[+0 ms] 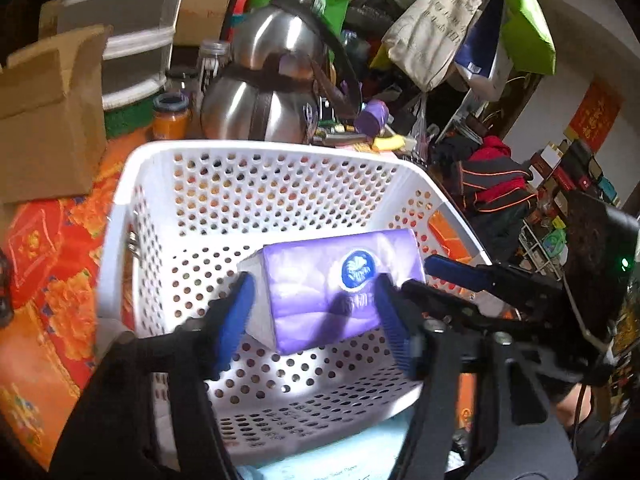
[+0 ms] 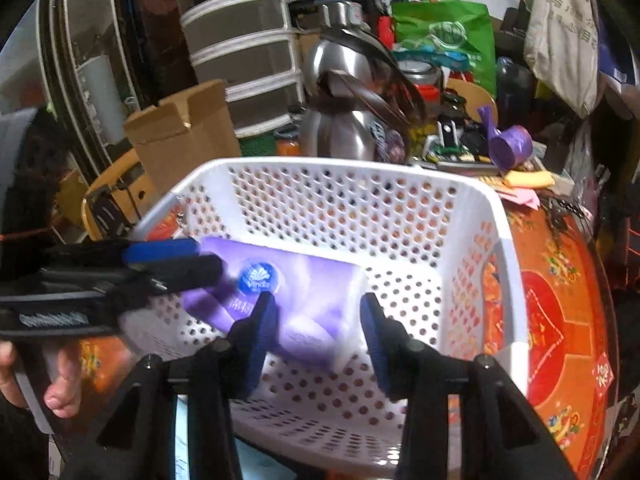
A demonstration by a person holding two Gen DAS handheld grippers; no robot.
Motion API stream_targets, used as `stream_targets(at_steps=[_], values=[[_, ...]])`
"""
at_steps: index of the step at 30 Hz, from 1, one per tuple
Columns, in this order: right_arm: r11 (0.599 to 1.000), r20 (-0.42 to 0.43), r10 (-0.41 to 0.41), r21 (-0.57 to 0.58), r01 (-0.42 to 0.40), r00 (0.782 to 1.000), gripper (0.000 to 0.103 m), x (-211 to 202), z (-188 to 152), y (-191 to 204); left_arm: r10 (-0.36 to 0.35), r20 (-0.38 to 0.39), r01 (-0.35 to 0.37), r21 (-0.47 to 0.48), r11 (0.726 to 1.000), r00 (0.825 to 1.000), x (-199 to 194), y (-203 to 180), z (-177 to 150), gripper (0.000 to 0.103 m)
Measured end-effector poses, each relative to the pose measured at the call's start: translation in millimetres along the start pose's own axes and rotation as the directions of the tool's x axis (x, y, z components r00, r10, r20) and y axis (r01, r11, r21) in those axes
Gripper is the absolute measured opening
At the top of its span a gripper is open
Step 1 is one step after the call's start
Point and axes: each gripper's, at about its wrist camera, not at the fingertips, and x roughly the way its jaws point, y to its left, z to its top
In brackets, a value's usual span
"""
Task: Organize soft objects
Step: 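Carry the purple tissue pack into the white basket and open both grippers, then move both grippers back toward the remaining items on the table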
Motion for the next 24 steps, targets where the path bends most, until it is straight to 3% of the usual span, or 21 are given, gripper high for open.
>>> stream_targets(at_steps=[6, 8, 11, 16, 21, 24], values=[[0.998, 0.076, 0.01, 0.069, -0.015, 0.997, 0.055, -27.3, -3.3, -12.2, 0.034, 0.103, -0.034, 0.004, 0.999, 0.994, -35.2, -4.3, -3.4, 0.096], [0.999, 0.098, -0.023, 0.044, 0.018, 0.995, 0.067, -38.0, -2.7, -6.5, 0.061, 0.126, -0.063, 0.017, 0.998, 0.99, -47.5, -9.3, -7.1, 0.096], [0.999, 0.113, -0.05, 0.015, 0.049, 0.992, 0.069, -47.7, -3.6, 1.9, 0.085, 0.135, -0.09, 0.038, 0.995, 0.987, -56.1, -15.3, -10.8, 0.096], [0.997, 0.104, -0.049, 0.064, 0.043, 0.993, 0.069, -60.8, -13.5, 2.3, 0.106, 0.168, -0.114, 0.037, 0.993, 0.98, -84.8, -17.8, -24.5, 0.096], [0.99, 0.133, -0.042, 0.142, 0.023, 0.99, 0.069, -98.4, -55.9, 2.1, 0.228, 0.19, -0.251, 0.111, 0.962, 0.955, -141.9, -26.3, -79.9, 0.096], [0.987, 0.134, -0.027, 0.162, 0.004, 0.991, 0.069, -123.5, -91.0, 7.6, 0.247, 0.237, -0.278, 0.105, 0.955, 0.939, -186.7, -19.8, -132.4, 0.099]])
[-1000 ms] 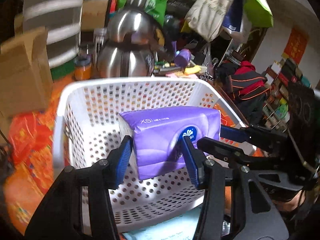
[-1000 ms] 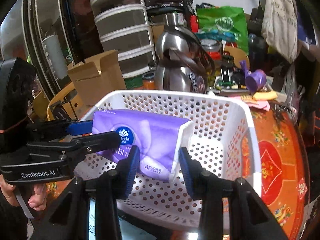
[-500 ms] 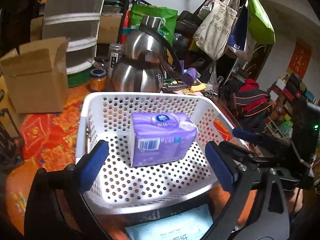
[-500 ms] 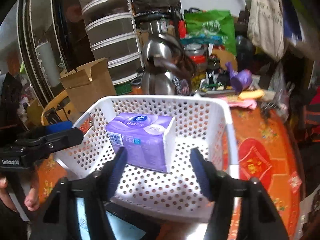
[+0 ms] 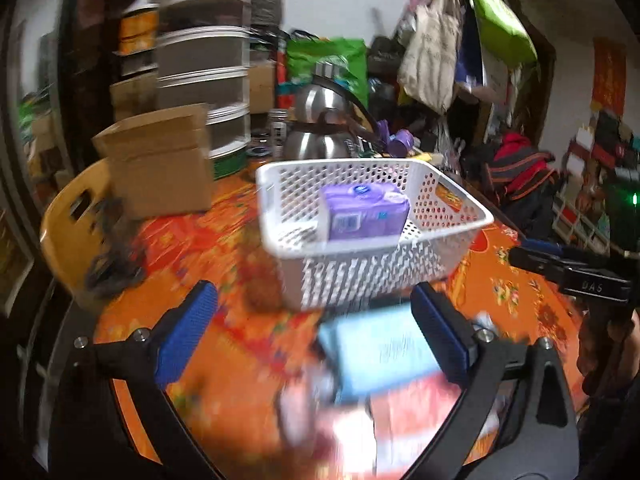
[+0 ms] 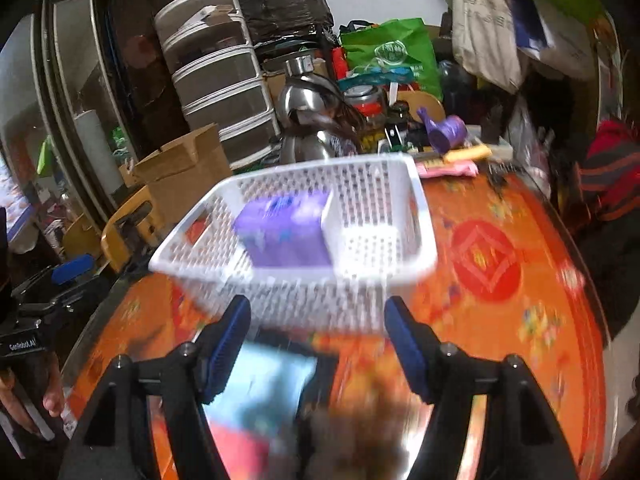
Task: Organize soft objects
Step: 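Move both grippers back toward the remaining items on the table, then grasp the pink rolled towel with the left gripper while the right gripper grasps the black cable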
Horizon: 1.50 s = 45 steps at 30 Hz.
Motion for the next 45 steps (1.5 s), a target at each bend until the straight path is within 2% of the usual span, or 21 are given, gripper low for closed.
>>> stream_targets(at_steps=[3, 6, 9, 12, 15, 17, 22, 28, 31, 35, 37, 39, 40, 42, 43, 45], values=[[1.0, 0.055, -0.007, -0.003, 0.007, 0.998, 0.076, -33.9, -51.2, -0.5, -0.008, 0.016, 0.009, -0.061, 0.998, 1.0, -34.9, 18.7, -49.2, 0.1], [0.999, 0.067, -0.043, 0.007, 0.043, 0.997, 0.077, -50.5, -96.2, -3.1, 0.021, 0.021, -0.018, -0.124, 0.992, 1.0, -48.6, 37.6, -88.4, 0.1], [0.996, 0.05, -0.093, 0.017, 0.092, 0.994, 0.077, -60.3, -137.8, -8.9, 0.037, 0.021, -0.033, -0.152, 0.988, 0.999, -47.4, 47.0, -114.5, 0.1], [0.996, 0.062, -0.062, 0.072, 0.057, 0.996, 0.077, -70.6, -167.8, -18.8, 0.076, -0.017, -0.078, -0.128, 0.989, 0.997, -29.3, 44.4, -125.9, 0.1], [0.994, 0.054, -0.1, 0.054, 0.097, 0.994, 0.073, -70.5, -185.4, -15.8, 0.079, -0.05, -0.085, -0.132, 0.988, 0.996, -12.3, 39.8, -131.1, 0.1], [0.994, 0.027, -0.101, 0.03, 0.1, 0.994, 0.065, -64.2, -195.3, -11.2, 0.076, -0.069, -0.085, -0.136, 0.987, 0.995, -0.4, 35.6, -135.7, 0.1], [0.993, -0.003, -0.116, 0.016, 0.116, 0.993, 0.059, -51.8, -208.4, -12.1, 0.078, -0.093, -0.09, -0.129, 0.988, 0.993, 16.9, 27.8, -144.2, 0.1], [0.99, 0.004, -0.138, -0.018, 0.138, 0.99, 0.048, -48.6, -212.7, -8.0, 0.101, -0.126, -0.115, -0.107, 0.988, 0.987, 32.0, 21.7, -154.6, 0.099], [0.989, 0.006, -0.14, -0.034, 0.141, 0.99, 0.047, -47.1, -212.8, -6.9, 0.125, -0.132, -0.138, -0.094, 0.986, 0.983, 36.2, 19.5, -154.5, 0.099], [0.988, 0.008, -0.147, -0.05, 0.147, 0.989, 0.043, -45.1, -212.6, -5.0, 0.127, -0.169, -0.142, -0.078, 0.987, 0.977, 47.2, 17.3, -153.5, 0.09], [0.987, 0.011, -0.148, -0.055, 0.148, 0.989, 0.041, -44.7, -212.7, -4.9, 0.126, -0.184, -0.142, -0.077, 0.987, 0.975, 52.3, 17.3, -153.1, 0.082], [0.987, 0.012, -0.149, -0.056, 0.15, 0.989, 0.038, -44.7, -212.6, -5.4, 0.122, -0.205, -0.14, -0.076, 0.987, 0.971, 57.7, 17.4, -153.7, 0.069], [0.987, 0.012, -0.148, -0.055, 0.148, 0.989, 0.038, -44.9, -212.8, -5.7, 0.119, -0.212, -0.139, -0.078, 0.987, 0.97, 59.4, 18.0, -154.1, 0.067], [0.988, 0.014, -0.145, -0.056, 0.145, 0.989, 0.038, -45.0, -212.8, -6.2, 0.102, -0.226, -0.125, -0.087, 0.988, 0.969, 62.0, 20.2, -155.0, 0.047], [0.988, 0.015, -0.144, -0.058, 0.145, 0.989, 0.038, -44.9, -212.8, -6.0, 0.089, -0.241, -0.115, -0.095, 0.989, 0.966, 65.2, 21.4, -155.8, 0.044], [0.988, 0.02, -0.143, -0.061, 0.144, 0.99, 0.038, -44.7, -213.4, -6.3, 0.087, -0.239, -0.113, -0.096, 0.989, 0.967, 64.1, 21.5, -156.5, 0.029]])
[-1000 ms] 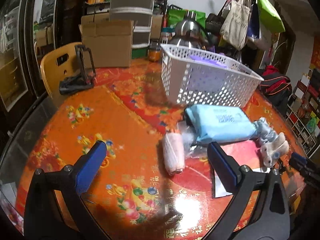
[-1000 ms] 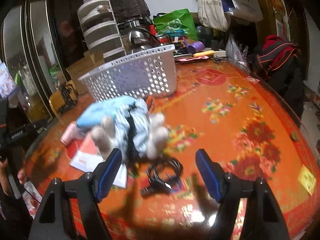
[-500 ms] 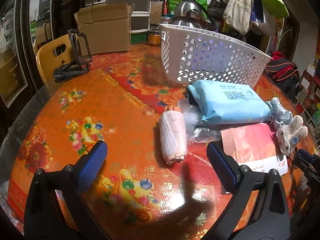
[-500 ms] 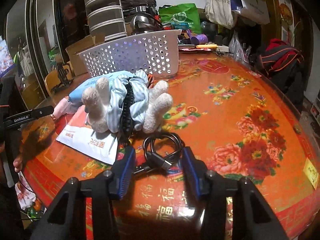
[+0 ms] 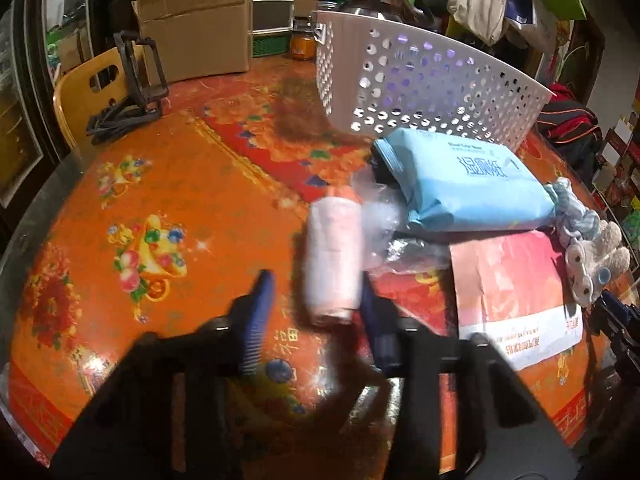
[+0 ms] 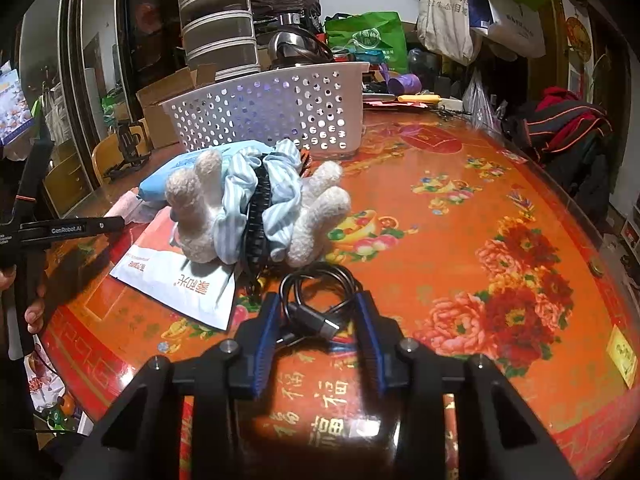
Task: Organize soft objects
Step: 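Grasp the pink rolled towel with the left gripper while the right gripper grasps the black cable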
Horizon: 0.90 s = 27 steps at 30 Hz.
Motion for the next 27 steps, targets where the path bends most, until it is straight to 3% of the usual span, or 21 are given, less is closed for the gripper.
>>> stream_targets(at_steps=[2, 10, 14, 27], values=[[1.0, 0.004, -0.002, -0.008, 0.002, 1.0, 0.037, 0.3, -0.2, 0.6, -0.004, 0.004, 0.004, 0.013, 1.0, 1.0, -0.3, -2.5, -2.0, 0.022], [1.0, 0.016, 0.011, 0.012, -0.011, 1.0, 0.034, -0.3, 0.1, -1.9, -0.057, 0.057, 0.057, -0.009, 0.998, 0.997, -11.0, 2.1, -7.2, 0.021], [0.999, 0.025, 0.036, 0.028, -0.037, 0.999, 0.016, -3.3, 2.2, -5.4, -0.064, 0.088, 0.065, -0.002, 0.998, 0.994, -17.6, 1.5, -8.8, 0.021], [0.998, 0.049, 0.042, 0.052, -0.045, 0.998, 0.013, -9.5, 2.4, -10.5, -0.085, 0.116, 0.086, -0.002, 0.996, 0.99, -25.1, 3.8, -11.1, 0.021]])
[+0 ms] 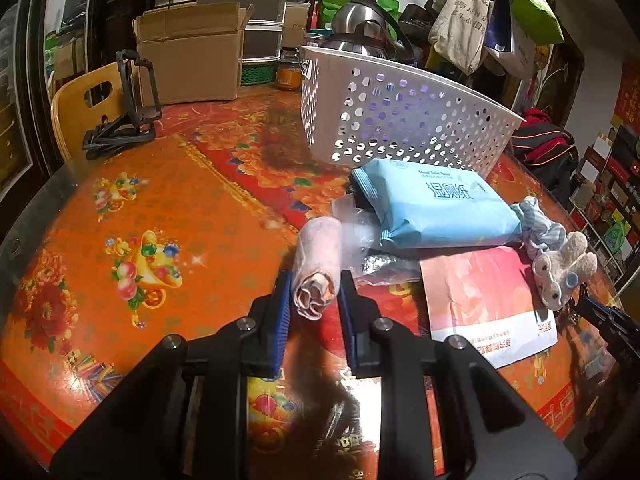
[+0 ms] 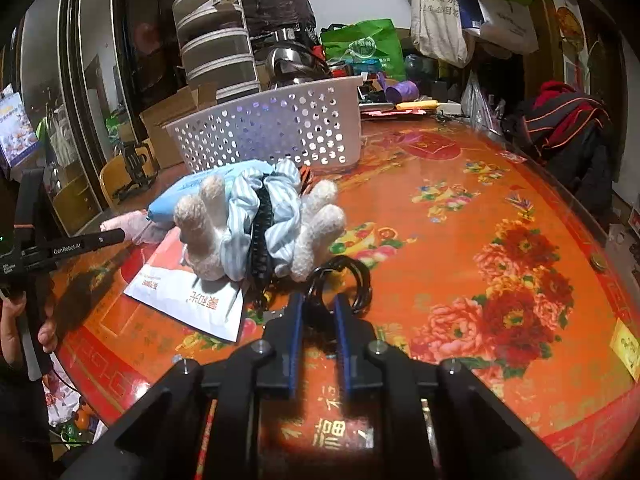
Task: Organize soft objects
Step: 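Grasp the pink rolled towel with the left gripper while the right gripper grasps the black cable, then carry the towel and cable into the white basket and open both grippers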
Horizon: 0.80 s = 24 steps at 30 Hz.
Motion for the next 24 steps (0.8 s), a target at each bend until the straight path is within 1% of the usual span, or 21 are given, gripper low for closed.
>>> stream_targets(at_steps=[7, 10, 15, 18, 20, 22, 24], values=[[1.0, 0.018, 0.02, 0.008, -0.02, 1.0, 0.013, -5.1, 1.9, 1.3, -0.007, 0.011, 0.007, 0.0, 1.0, 1.0, -1.7, -0.6, -1.0, 0.021], [0.999, 0.04, 0.031, 0.007, -0.032, 0.999, 0.013, -11.8, 3.8, 3.8, -0.007, 0.038, 0.007, 0.006, 1.0, 0.999, -6.7, -1.7, -2.1, 0.021], [0.999, 0.076, 0.033, -0.003, -0.033, 0.997, 0.013, -22.7, 12.5, 6.6, 0.008, 0.081, -0.008, -0.004, 1.0, 0.997, -15.0, -0.5, -2.3, 0.021], [0.999, 0.084, 0.034, -0.006, -0.034, 0.996, 0.013, -25.5, 17.4, 6.1, 0.051, 0.104, -0.05, -0.003, 0.999, 0.993, -20.2, -1.7, -0.6, 0.021], [0.999, 0.093, 0.037, -0.01, -0.036, 0.995, 0.013, -26.4, 23.9, 6.1, 0.039, 0.109, -0.04, 0.001, 0.999, 0.993, -23.5, -3.5, 2.2, 0.021], [0.999, 0.103, 0.035, -0.014, -0.034, 0.994, 0.013, -27.5, 30.3, 5.0, 0.053, 0.119, -0.055, 0.013, 0.998, 0.992, -26.5, -6.7, 4.0, 0.021], [0.999, 0.112, 0.039, -0.016, -0.038, 0.993, 0.013, -29.5, 37.5, 4.5, 0.04, 0.12, -0.041, 0.004, 0.999, 0.992, -29.8, -5.8, 6.1, 0.02]])
